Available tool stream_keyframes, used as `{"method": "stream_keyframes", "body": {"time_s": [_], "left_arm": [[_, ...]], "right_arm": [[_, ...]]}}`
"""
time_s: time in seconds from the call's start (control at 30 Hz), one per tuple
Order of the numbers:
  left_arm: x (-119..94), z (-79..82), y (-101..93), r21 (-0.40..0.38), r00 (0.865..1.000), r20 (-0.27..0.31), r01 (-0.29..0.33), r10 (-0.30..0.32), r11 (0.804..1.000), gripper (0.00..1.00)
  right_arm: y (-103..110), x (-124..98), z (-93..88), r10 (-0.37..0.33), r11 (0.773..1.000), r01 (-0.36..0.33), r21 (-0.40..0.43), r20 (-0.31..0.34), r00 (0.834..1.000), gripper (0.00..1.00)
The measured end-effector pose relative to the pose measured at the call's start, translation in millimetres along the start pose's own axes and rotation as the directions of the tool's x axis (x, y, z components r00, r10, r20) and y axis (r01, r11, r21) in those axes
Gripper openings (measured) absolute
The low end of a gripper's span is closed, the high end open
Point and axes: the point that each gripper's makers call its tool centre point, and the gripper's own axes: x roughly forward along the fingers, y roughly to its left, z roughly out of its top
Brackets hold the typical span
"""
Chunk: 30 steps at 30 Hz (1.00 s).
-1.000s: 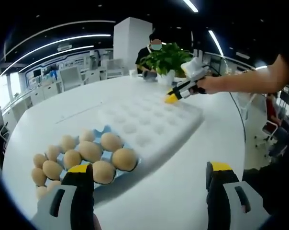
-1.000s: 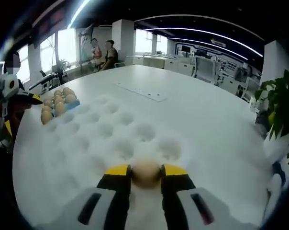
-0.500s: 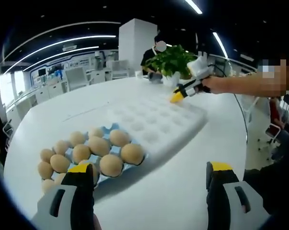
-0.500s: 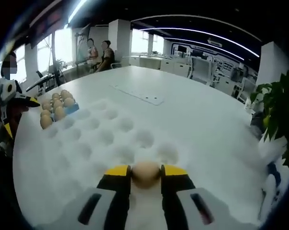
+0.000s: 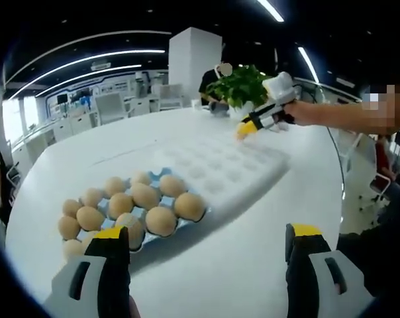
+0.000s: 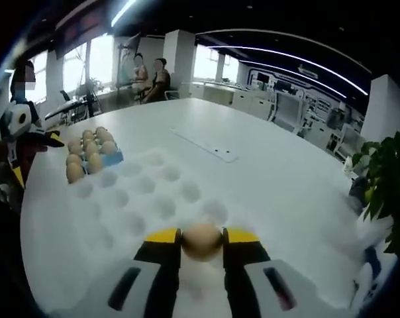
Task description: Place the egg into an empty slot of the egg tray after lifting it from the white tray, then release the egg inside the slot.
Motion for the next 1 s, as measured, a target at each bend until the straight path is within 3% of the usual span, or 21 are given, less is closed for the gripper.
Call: {"method": "stream_keyframes", "body": {"time_s": [0.37,1.0], "left_arm": [[-14.7,-7.9,12.1,-0.025,0.999,0.006,-0.041,0.042,0.999,1.00],[-39.4,-19.5,39.7,-0.075,0.994,0.021,-0.106,0.108,0.992,1.00]], "right_arm": [[27.8,11.6,20.6,0.048,0.998,-0.047,-0.051,0.019,0.999,0.25],[76.8,41.1,53.3,0.135,0.989,-0.130,-0.069,0.064,0.989,0.25]]}}
